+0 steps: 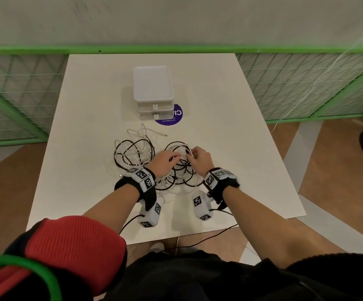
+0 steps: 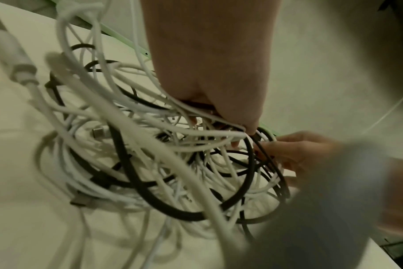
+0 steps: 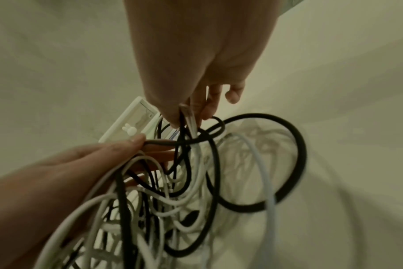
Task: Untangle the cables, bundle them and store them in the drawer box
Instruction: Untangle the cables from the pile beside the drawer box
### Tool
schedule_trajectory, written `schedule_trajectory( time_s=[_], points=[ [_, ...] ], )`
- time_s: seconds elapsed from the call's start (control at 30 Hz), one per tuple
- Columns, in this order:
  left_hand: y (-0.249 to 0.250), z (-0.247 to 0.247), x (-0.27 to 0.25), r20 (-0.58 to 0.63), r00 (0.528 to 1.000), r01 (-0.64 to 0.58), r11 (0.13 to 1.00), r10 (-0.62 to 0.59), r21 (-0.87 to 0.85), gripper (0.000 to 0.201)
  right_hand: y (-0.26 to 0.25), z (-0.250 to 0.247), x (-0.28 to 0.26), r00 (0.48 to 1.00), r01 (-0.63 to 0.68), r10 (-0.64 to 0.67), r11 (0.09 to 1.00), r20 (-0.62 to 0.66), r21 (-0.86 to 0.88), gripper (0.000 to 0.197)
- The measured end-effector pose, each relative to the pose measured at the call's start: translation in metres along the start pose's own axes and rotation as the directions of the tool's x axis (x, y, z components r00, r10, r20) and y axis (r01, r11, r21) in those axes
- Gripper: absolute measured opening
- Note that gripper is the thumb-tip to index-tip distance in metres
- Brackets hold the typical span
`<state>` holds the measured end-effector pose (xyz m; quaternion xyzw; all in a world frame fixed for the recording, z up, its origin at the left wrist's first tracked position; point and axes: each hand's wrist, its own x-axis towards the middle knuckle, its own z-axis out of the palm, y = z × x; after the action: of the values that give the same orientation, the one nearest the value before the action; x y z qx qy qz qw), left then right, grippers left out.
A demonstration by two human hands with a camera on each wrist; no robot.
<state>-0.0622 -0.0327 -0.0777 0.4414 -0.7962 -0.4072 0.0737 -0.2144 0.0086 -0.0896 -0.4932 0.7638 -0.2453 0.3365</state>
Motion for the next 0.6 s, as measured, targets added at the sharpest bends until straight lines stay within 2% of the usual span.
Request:
schedule_trajectory(
  time_s=[0.1, 0.17, 0.23, 0.3, 0.4, 0.5, 0.6],
  points=[
    [-0.001, -0.004, 0.001, -0.069, 0.997, 0.022, 0.998, -0.025, -0.053, 0.032, -0.003, -0.002, -0.002, 0.998, 0.017, -0.013, 0.998, -0.059, 0.068, 0.028],
    [0.003, -0.009, 0.003, -0.173, 0.985, -0.007, 1.0, 0.002, -0.029, 0.029, -0.006, -0.002, 0.0, 0.995, 0.064, -0.06, 0.997, -0.085, 0.042, 0.027],
    [0.011, -0.015, 0.008, -0.312, 0.95, -0.03, 1.0, 0.028, -0.002, 0.022, -0.013, -0.001, 0.0, 0.985, 0.127, -0.12, 0.991, -0.127, 0.047, 0.025],
    [0.025, -0.022, 0.014, -0.405, 0.914, -0.035, 0.996, 0.0, -0.081, 0.018, -0.021, 0.001, 0.001, 0.97, 0.169, -0.142, 0.977, -0.197, 0.128, 0.021],
    [0.04, -0.025, 0.022, -0.42, 0.902, -0.023, 0.959, -0.103, -0.284, 0.019, -0.03, 0.002, 0.004, 0.961, 0.194, -0.141, 0.957, -0.238, 0.217, 0.017],
    [0.042, -0.022, 0.023, -0.409, 0.883, 0.008, 0.879, -0.23, -0.477, 0.02, -0.032, 0.003, 0.004, 0.963, 0.204, -0.156, 0.955, -0.222, 0.213, 0.019],
    [0.039, -0.022, 0.021, -0.427, 0.865, 0.006, 0.857, -0.263, -0.516, 0.022, -0.031, 0.005, -0.001, 0.958, 0.231, -0.189, 0.954, -0.214, 0.19, 0.021]
  ],
)
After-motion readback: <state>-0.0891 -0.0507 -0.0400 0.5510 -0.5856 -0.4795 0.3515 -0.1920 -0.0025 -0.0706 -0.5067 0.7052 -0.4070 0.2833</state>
